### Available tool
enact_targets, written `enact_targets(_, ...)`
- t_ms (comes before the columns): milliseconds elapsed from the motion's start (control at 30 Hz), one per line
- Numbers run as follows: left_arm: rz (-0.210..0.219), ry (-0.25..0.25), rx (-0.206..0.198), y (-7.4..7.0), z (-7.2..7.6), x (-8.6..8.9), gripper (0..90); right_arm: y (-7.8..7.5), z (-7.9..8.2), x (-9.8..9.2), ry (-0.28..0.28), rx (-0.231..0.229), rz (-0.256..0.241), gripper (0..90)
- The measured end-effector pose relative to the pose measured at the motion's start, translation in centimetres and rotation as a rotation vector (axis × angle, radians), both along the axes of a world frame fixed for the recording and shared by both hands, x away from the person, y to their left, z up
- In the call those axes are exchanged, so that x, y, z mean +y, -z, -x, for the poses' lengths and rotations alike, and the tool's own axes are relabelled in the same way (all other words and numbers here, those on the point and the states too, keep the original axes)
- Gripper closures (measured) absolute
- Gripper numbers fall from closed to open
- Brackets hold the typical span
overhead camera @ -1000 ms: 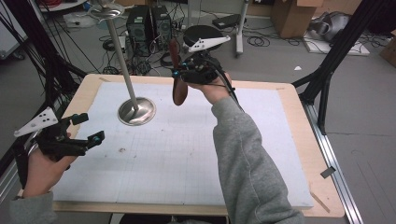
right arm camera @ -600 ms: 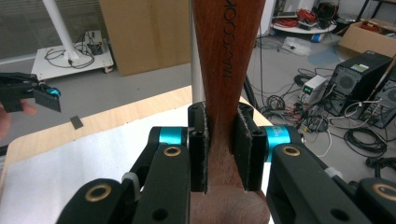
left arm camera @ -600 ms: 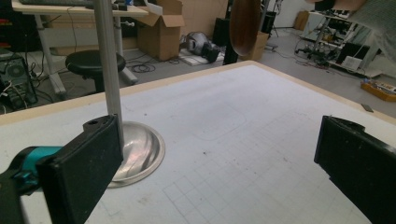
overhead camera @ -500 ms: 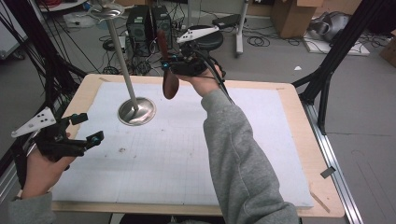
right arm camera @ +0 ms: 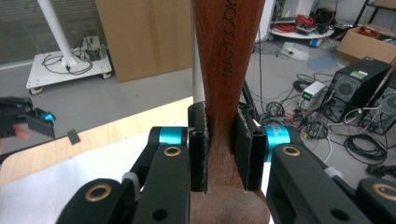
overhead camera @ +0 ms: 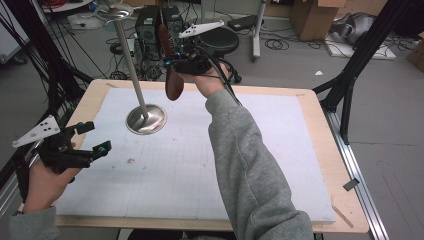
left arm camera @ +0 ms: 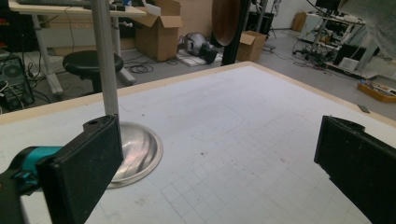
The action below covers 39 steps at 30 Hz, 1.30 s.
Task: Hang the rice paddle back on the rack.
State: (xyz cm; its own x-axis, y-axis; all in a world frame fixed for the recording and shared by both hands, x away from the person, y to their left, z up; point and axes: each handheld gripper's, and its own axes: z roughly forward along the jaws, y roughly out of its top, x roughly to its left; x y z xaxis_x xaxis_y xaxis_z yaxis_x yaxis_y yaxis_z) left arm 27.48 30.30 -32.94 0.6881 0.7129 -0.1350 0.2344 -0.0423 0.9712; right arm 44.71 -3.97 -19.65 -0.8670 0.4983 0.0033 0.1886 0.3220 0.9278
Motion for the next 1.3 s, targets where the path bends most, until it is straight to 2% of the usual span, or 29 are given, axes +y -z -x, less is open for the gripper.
enact_targets(233,0.002,0.004,0.003,0.1,-0.1,0.0,1.7,-0.5,-0.2,1.4,-0.007,-0.013,0.013,77.3)
enact_targets(400,0.007,0.004,0.0,-0.1,0.1,0.1,1.7,-0.8,-0.6,1.9,-0.001,-0.003,-0.009,77.3)
enact_targets(533,0.01,0.0,-0.002,-0.2,0.1,0.2,1.7,-0.9,-1.0,2.5,0.004,-0.007,0.002,77.3)
enact_targets(667,0.01,-0.003,-0.002,-0.1,0.2,0.3,1.7,-1.0,-1.4,2.8,0.018,0.007,-0.011,77.3)
enact_targets(833,0.014,-0.003,-0.001,-0.1,0.2,0.4,1.7,-1.0,-1.7,3.3,0.028,-0.003,-0.021,77.3)
enact_targets(1300,0.016,0.006,0.0,-0.1,0.1,-0.1,1.7,-1.4,-1.4,4.5,0.033,-0.025,-0.035,77.3)
